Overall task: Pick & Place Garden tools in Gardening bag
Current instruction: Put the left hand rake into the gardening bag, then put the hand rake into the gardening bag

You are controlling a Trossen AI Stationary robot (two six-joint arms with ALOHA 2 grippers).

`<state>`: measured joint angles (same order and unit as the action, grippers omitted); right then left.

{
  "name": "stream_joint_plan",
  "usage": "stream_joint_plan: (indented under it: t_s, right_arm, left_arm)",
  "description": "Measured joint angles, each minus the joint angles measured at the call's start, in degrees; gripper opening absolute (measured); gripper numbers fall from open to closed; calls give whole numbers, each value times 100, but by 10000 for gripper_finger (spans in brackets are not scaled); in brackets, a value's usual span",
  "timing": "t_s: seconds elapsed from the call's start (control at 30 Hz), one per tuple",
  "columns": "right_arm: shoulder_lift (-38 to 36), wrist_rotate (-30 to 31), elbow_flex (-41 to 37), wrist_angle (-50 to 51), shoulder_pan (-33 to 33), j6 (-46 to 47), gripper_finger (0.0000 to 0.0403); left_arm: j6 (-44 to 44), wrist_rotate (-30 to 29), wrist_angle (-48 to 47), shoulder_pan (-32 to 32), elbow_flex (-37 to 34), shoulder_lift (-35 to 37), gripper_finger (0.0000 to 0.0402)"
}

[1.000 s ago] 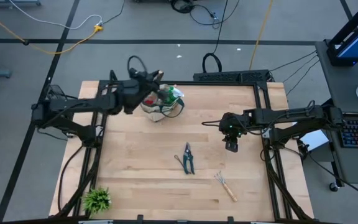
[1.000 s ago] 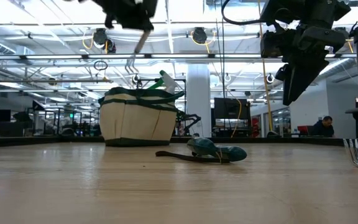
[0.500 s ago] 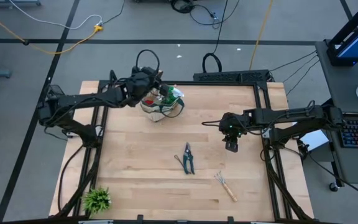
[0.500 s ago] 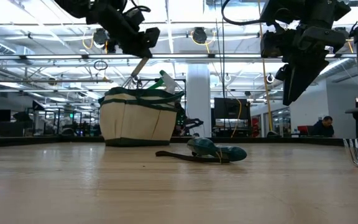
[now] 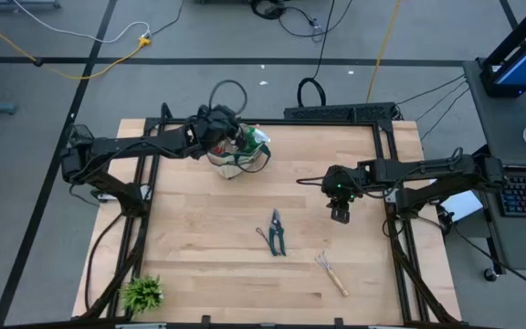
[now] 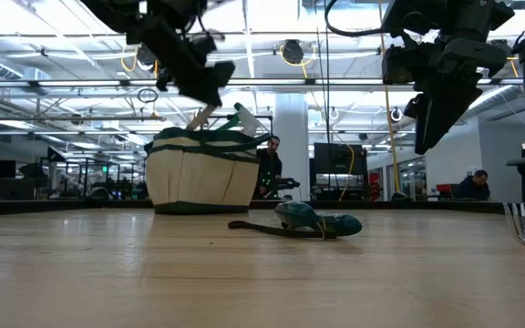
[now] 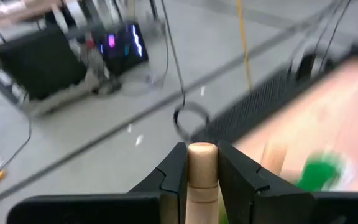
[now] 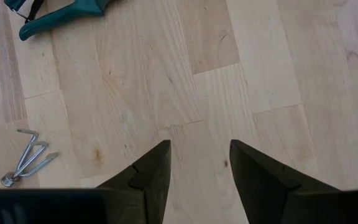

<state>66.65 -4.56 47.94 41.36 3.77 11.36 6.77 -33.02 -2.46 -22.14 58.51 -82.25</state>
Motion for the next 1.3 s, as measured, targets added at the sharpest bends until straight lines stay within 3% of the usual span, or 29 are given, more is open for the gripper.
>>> stream_joint_plan:
  t_s: [0.3,0.6,1.0,1.3]
  right_arm:
    - [0,-2,0,2,-2,168,155]
    - [0,-2,1,4,-2,166,155]
    - [0,-2,2,4,0,150,155]
    - [0,-2,0,7,-2,150,155]
  left_arm:
    - [293,233,-85,13,-12,-503,65]
    - [393,391,-198,9,-12,-562,66]
    - [170,256,-209,26,-14,-381,217]
    - [-263,172,-264,333,-16,610,263]
